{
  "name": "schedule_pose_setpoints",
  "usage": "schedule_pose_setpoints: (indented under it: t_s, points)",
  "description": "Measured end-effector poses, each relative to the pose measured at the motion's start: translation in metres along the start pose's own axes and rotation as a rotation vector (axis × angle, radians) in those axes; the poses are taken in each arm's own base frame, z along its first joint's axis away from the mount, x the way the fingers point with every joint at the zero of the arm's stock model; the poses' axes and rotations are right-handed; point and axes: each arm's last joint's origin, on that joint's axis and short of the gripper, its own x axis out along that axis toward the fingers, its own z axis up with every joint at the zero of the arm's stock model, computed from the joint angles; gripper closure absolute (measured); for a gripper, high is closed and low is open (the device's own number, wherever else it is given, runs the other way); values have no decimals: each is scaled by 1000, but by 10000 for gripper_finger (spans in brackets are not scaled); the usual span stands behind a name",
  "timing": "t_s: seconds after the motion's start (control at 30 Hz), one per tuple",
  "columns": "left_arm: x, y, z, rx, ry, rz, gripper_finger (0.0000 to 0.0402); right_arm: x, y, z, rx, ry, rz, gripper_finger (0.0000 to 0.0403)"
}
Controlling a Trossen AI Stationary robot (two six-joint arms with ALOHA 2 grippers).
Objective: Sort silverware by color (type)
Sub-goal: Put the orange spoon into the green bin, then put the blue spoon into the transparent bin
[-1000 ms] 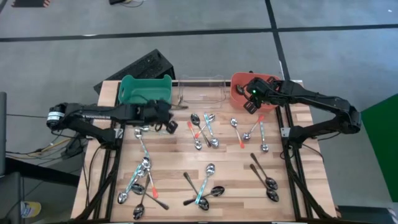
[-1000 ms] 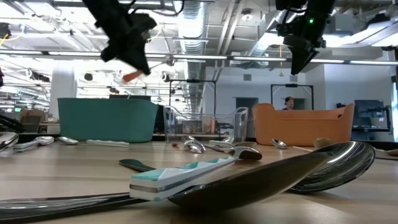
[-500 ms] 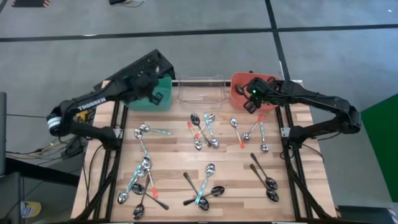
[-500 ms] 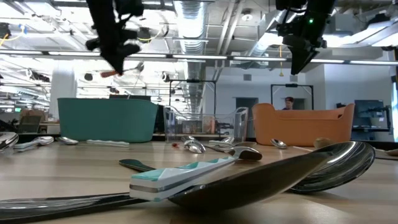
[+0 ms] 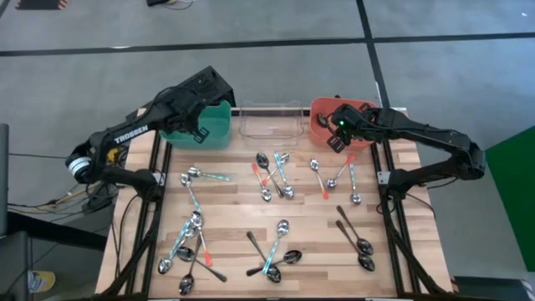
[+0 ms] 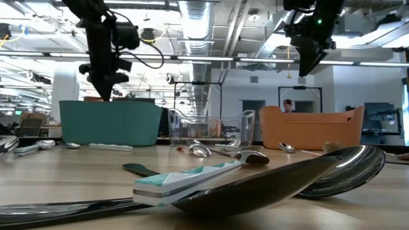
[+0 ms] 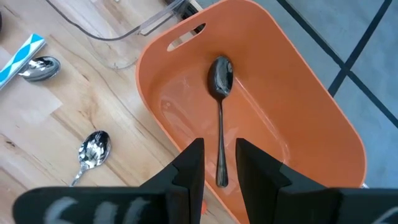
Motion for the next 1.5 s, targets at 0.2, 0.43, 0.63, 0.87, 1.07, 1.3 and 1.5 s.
schedule_pose_setpoints:
  t_s: [0.2, 0.43, 0.63, 0.87, 1.07, 1.3, 1.5]
  points:
    - [29, -9, 7, 46, 70, -51, 402, 0, 0, 0, 0, 0, 0, 289]
    - [59, -22, 11, 98, 167, -82, 396, 0, 0, 0, 0, 0, 0, 289]
    - [68, -26, 12, 112, 174, -80, 389, 0, 0, 0, 0, 0, 0, 289]
    - [63, -24, 13, 129, 143, -65, 388, 0, 0, 0, 0, 0, 0, 289]
    - [52, -18, 17, 129, 88, -48, 388, 0, 0, 0, 13, 0, 0, 289]
    - [28, -10, 24, 105, -8, -67, 377, 0, 0, 0, 16, 0, 0, 289]
    - [10, -4, 24, 127, -75, -97, 338, 0, 0, 0, 17, 0, 0, 289]
